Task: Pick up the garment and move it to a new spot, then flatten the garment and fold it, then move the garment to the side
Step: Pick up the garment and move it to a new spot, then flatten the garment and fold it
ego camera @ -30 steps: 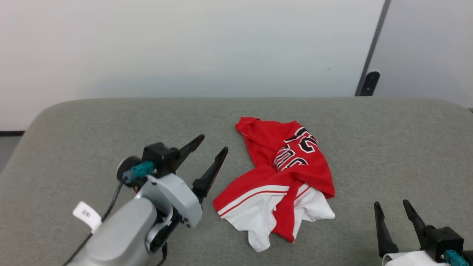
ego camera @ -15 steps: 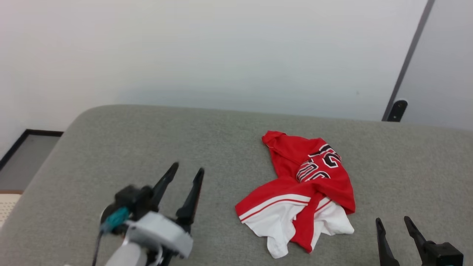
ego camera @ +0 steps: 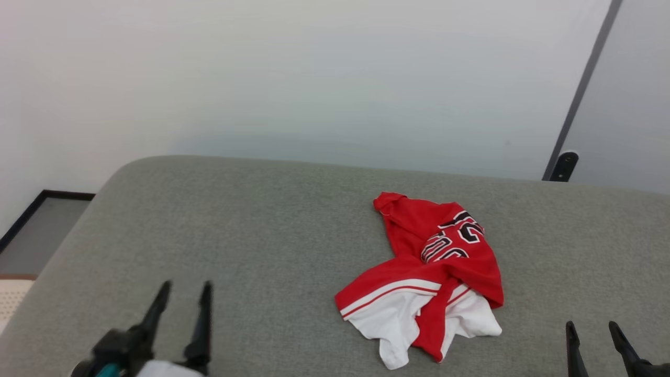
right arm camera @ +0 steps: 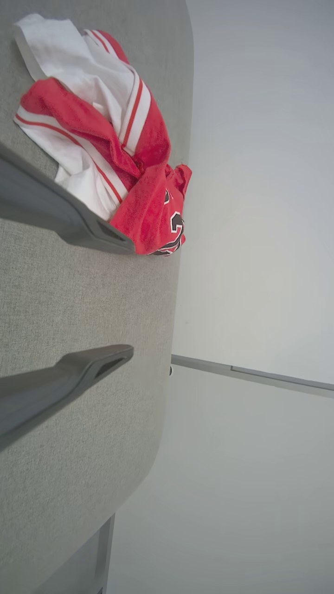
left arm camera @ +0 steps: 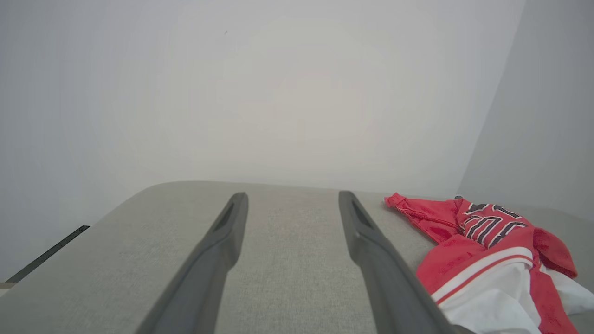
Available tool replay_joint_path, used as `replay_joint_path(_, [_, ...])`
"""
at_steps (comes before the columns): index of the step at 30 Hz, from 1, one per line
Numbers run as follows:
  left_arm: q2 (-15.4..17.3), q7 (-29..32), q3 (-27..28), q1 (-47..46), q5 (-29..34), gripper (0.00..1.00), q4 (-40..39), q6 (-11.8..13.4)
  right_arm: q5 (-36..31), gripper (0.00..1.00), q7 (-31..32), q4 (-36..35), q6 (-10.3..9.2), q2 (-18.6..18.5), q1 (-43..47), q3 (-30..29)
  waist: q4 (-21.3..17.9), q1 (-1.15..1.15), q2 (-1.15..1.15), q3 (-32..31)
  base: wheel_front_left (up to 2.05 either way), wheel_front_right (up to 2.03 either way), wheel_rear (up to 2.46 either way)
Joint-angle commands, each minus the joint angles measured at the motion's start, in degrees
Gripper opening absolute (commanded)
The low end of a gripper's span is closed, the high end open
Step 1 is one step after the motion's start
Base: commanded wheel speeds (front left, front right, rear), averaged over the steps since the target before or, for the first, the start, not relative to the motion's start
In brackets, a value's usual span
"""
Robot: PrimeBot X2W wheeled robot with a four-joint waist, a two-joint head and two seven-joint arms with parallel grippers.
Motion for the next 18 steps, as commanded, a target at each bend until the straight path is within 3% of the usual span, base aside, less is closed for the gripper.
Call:
replay_joint_path(1, [-0.7, 0.0, 1.6, 1.6, 0.5, 1.0, -1.0, 0.1, -0.4, 1.0, -0.4, -0.4, -0.04, 0.1, 1.0, -0.5, -0.8, 0.0, 0.0, 0.3, 0.0, 0.0, 0.0])
replay_joint_path(8, [-4.5, 0.0, 7.4, 5.3, 3.7, 1.0, -3.6, -1.2, -0.1, 1.0, -0.7, -1.3, -0.04, 0.1, 1.3, -0.9, -2.2, 0.0, 0.0, 1.1, 0.0, 0.0, 0.0])
replay_joint_path(18, [-6.1, 0.0, 8.0, 4.7, 6.7, 1.0, -3.1, -2.3, -0.3, 1.0, -0.9, -1.4, -0.04, 0.1, 0.3, -0.5, -3.0, 0.0, 0.0, 1.7, 0.0, 0.0, 0.0])
